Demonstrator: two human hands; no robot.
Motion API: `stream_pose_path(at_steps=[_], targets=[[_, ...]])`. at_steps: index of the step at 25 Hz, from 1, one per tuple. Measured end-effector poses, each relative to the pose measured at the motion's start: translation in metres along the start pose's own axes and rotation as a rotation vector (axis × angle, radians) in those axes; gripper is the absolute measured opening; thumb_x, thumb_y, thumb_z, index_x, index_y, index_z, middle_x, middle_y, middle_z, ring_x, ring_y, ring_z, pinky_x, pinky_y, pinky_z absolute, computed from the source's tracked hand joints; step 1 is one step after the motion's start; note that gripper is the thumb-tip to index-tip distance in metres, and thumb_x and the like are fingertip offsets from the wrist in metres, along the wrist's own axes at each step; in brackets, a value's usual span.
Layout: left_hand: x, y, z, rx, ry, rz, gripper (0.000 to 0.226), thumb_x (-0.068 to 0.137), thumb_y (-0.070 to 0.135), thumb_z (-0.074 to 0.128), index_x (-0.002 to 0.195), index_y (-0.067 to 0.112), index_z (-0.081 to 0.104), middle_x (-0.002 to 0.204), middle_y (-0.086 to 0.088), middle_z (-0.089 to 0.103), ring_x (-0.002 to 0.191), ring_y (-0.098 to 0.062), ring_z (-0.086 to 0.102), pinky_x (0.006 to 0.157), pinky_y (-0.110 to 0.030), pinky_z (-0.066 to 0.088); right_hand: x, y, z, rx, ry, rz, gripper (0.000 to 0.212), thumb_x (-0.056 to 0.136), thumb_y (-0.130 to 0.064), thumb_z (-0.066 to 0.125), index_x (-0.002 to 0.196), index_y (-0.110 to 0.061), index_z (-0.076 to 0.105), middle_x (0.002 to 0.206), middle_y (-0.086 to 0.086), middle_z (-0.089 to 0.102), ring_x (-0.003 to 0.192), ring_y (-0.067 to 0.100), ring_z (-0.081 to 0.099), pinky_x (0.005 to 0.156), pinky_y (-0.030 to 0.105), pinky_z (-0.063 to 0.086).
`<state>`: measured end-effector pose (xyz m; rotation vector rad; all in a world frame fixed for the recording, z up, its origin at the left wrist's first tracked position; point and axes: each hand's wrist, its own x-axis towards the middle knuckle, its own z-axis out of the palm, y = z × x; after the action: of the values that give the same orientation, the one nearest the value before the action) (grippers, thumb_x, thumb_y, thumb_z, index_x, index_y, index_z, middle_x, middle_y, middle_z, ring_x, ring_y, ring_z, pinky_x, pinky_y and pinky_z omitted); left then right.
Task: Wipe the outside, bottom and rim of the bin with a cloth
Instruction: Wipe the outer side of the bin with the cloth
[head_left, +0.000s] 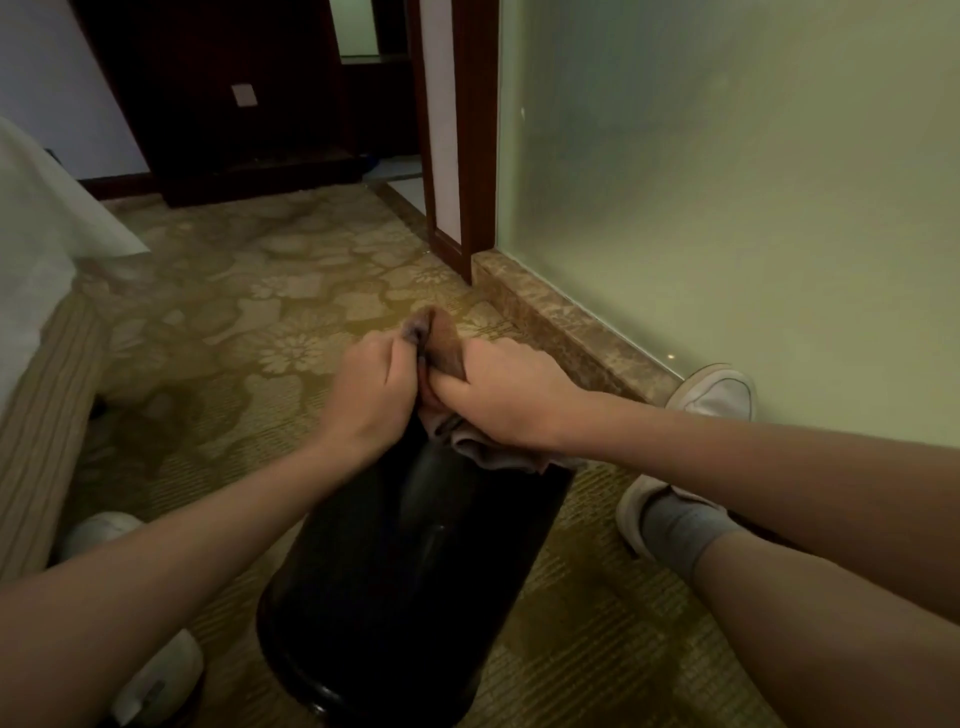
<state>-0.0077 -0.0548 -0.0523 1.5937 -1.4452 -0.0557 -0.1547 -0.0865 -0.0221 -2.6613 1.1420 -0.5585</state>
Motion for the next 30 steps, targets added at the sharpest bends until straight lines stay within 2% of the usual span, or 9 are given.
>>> stream_pose_path(at_steps=[3,6,8,12,14,18,22,26,30], targets=[[0.002,-0.004,0.011,-0.113,0.057,-0.189,0.045,0.095,0.029,0.031,0.055,0.016,0.044,0.059,0.001,0.048,0.056,-0.01,0.042,0.049,-0.023,0.027,-0.008,-0.007,0.007,0.03,0.095,0.023,0.042,0.095,-0.055,0.043,0.101,-0.018,0.062,0.1,0.011,0.071,0.092,0.036,0.065,0.071,0.037,0.045],[0.006,-0.015,0.006,-0.285,0.074,-0.272,0.052,0.098,0.035,0.03,0.054,0.013,0.049,0.049,0.006,0.05,0.049,-0.007,0.043,0.052,-0.026,0.032,-0.032,0.016,0.022,0.22,0.274,-0.097,0.044,0.089,-0.053,0.047,0.112,-0.018,0.062,0.09,0.009,0.073,0.082,0.034,0.068,0.067,0.038,0.05],[0.008,-0.025,-0.004,-0.328,0.074,-0.329,0.054,0.098,0.037,0.029,0.051,0.014,0.044,0.042,0.007,0.043,0.046,-0.008,0.039,0.056,-0.028,0.032,-0.04,0.043,0.036,0.273,0.265,-0.179,0.049,0.087,-0.049,0.045,0.116,-0.013,0.062,0.086,0.007,0.071,0.076,0.03,0.068,0.065,0.035,0.05],[0.014,-0.039,-0.014,-0.411,0.1,-0.453,0.053,0.093,0.042,0.033,0.049,0.015,0.043,0.048,-0.002,0.042,0.053,-0.018,0.042,0.066,-0.035,0.034,-0.033,0.068,0.047,0.376,0.238,-0.158,0.042,0.088,-0.045,0.044,0.105,-0.012,0.065,0.09,-0.004,0.063,0.08,0.019,0.064,0.069,0.026,0.044],[0.011,-0.035,-0.017,-0.321,0.119,-0.375,0.049,0.092,0.038,0.035,0.051,0.013,0.046,0.051,-0.004,0.044,0.053,-0.016,0.043,0.063,-0.032,0.033,-0.028,0.07,0.046,0.368,0.208,-0.169,0.035,0.088,-0.048,0.044,0.097,-0.019,0.061,0.085,-0.005,0.061,0.073,0.016,0.061,0.066,0.028,0.044],[-0.001,-0.016,-0.009,0.023,0.061,-0.022,0.057,0.095,0.037,0.031,0.059,0.0,0.056,0.059,-0.016,0.057,0.059,-0.028,0.052,0.058,-0.035,0.034,-0.013,0.056,0.032,0.236,0.14,-0.194,0.033,0.089,-0.058,0.04,0.085,-0.027,0.051,0.066,-0.007,0.056,0.057,0.017,0.057,0.058,0.033,0.044],[0.008,-0.026,-0.021,0.061,0.093,-0.002,0.064,0.093,0.037,0.026,0.063,-0.005,0.064,0.063,-0.021,0.064,0.059,-0.034,0.06,0.057,-0.044,0.041,0.01,0.02,0.014,0.119,0.063,-0.269,0.045,0.092,-0.065,0.036,0.082,-0.025,0.052,0.069,-0.002,0.06,0.061,0.019,0.059,0.057,0.033,0.044],[0.014,-0.024,-0.027,0.114,0.065,-0.056,0.05,0.099,0.023,0.033,0.058,0.004,0.055,0.06,-0.014,0.056,0.059,-0.026,0.05,0.056,-0.032,0.026,0.026,-0.007,0.008,-0.025,0.001,-0.22,0.048,0.094,-0.063,0.037,0.079,-0.022,0.055,0.072,0.0,0.06,0.066,0.023,0.06,0.057,0.031,0.043],[0.005,-0.025,-0.02,-0.077,0.068,-0.116,0.048,0.096,-0.008,0.04,0.061,0.024,0.037,0.063,0.01,0.035,0.06,0.009,0.047,0.055,-0.02,0.026,0.014,-0.022,0.018,-0.022,0.11,-0.208,0.041,0.094,-0.057,0.041,0.095,-0.02,0.06,0.085,0.007,0.07,0.076,0.03,0.066,0.061,0.033,0.044]])
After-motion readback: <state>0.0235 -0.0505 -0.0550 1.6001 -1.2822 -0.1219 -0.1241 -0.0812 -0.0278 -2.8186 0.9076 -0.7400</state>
